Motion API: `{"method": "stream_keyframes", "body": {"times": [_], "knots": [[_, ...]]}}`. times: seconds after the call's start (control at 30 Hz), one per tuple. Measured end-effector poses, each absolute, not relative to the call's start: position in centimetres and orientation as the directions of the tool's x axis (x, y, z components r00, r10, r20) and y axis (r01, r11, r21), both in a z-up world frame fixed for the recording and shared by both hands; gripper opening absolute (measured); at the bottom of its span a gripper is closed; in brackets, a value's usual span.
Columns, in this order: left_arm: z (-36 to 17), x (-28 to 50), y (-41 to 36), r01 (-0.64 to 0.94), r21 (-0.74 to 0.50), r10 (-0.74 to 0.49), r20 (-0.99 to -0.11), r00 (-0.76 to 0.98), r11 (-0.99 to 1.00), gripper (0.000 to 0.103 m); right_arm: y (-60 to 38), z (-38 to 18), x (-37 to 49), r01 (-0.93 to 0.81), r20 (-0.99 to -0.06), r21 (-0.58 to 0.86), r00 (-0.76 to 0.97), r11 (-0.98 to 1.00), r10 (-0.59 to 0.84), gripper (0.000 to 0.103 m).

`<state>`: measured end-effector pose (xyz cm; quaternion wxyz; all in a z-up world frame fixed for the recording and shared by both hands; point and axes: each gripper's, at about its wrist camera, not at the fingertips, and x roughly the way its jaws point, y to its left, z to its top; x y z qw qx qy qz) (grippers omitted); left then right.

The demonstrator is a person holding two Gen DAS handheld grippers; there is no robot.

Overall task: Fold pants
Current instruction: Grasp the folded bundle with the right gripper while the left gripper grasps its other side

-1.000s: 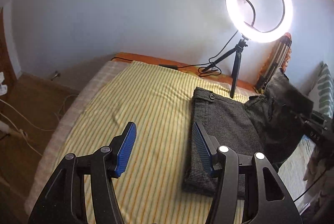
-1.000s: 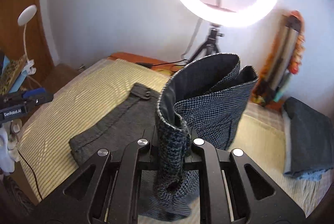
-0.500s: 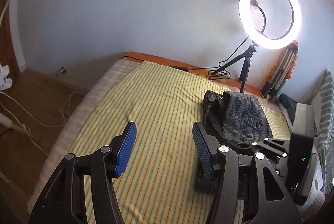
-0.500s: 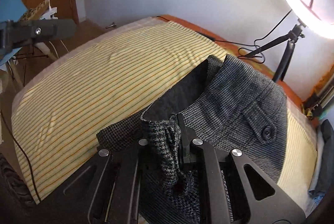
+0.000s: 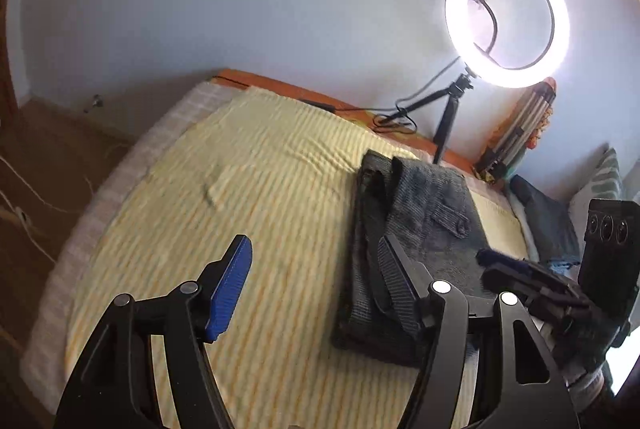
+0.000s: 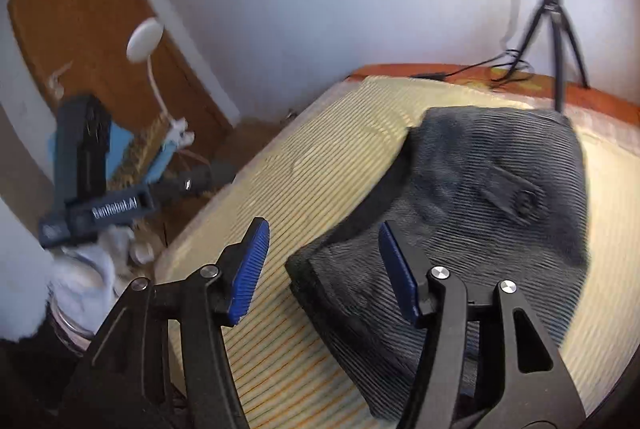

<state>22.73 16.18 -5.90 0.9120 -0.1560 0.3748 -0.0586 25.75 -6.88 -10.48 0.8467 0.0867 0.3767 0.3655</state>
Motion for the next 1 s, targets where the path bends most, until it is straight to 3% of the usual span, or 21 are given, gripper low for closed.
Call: {"method": "stream_keyframes", "body": {"times": [0.07, 0.17, 0.3, 0.53, 0.9, 1.0], "knots": [[-6.5, 22.6, 15.3, 0.001, -0.358, -0.262, -0.681, 0.683, 0.934, 0.069, -9.2, -10.4, 25.9, -0.502, -0.585, 0.414, 0.492, 0.759, 0.645, 0.064], [-7.5, 22.5, 14.0, 0.011, -0.399, -0.315, -0.705, 0.635, 0.917, 0.074, -12.0, -10.8, 26.0, -0.428, -0.607, 0.396, 0.541, 0.812, 0.581, 0.078], [-9.0, 22.6, 13.0, -0.004, -0.469, -0.386, -0.731, 0.563, 0.883, 0.074, -15.0, -11.9, 27.2, -0.357, -0.636, 0.421, 0.539, 0.834, 0.552, 0.083], [-12.3, 22.8, 13.9, -0.123, -0.65, -0.535, -0.705, 0.465, 0.75, 0.074, -18.1, -15.0, 28.9, -0.274, -0.636, 0.519, 0.509, 0.81, 0.58, 0.083], [-14.9, 23.4, 13.4, -0.225, -0.726, -0.581, -0.665, 0.468, 0.65, 0.075, -22.4, -18.7, 30.7, -0.129, -0.571, 0.709, 0.473, 0.694, 0.671, 0.083], [-14.8, 23.8, 12.9, -0.221, -0.736, -0.579, -0.651, 0.492, 0.639, 0.083, -22.7, -18.9, 31.5, -0.123, -0.563, 0.725, 0.462, 0.678, 0.685, 0.083]]}}
